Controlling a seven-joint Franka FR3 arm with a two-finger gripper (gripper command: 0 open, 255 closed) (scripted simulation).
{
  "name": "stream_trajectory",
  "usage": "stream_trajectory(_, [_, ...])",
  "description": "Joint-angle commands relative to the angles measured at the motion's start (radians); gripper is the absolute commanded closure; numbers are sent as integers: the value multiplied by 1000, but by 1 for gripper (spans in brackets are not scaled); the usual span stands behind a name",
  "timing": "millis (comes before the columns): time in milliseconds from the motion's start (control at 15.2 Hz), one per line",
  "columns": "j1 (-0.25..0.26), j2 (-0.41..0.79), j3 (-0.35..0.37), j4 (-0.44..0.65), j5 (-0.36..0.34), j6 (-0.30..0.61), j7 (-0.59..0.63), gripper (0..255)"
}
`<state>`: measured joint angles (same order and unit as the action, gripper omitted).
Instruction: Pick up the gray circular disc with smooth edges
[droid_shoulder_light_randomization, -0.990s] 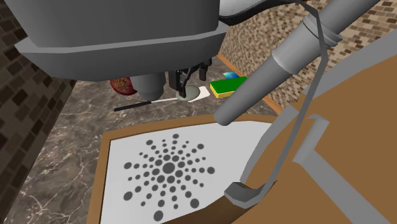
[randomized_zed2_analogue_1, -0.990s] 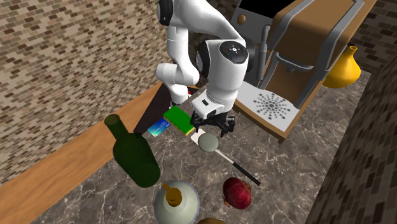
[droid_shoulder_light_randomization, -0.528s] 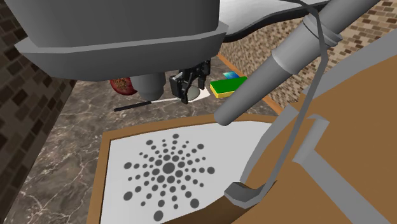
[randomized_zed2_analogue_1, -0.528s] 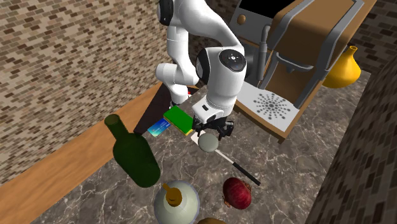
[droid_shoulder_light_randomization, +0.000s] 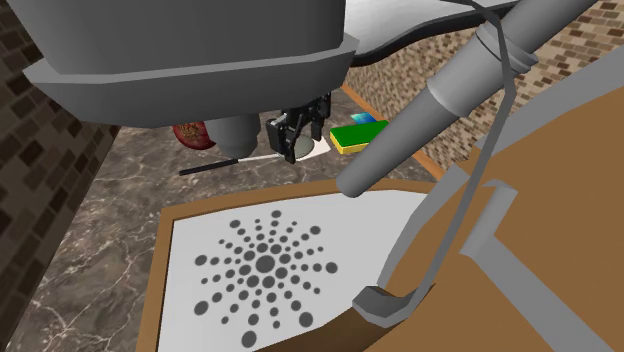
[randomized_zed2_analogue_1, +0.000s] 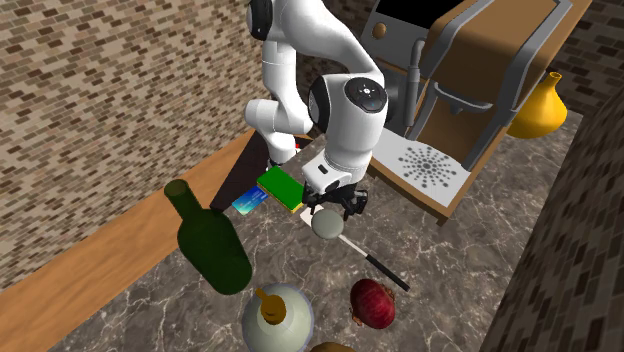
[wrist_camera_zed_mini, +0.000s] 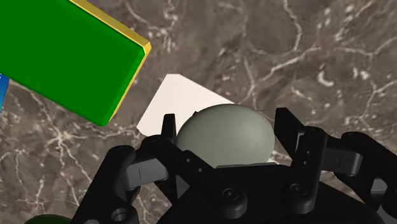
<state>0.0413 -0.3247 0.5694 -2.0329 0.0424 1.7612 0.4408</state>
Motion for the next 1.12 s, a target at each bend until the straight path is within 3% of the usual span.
stream_trajectory(0, [-2, 3, -2, 14, -2, -13, -1, 255])
stream_trajectory(1056, [-14, 36, -6, 234, -21, -203, -6, 255])
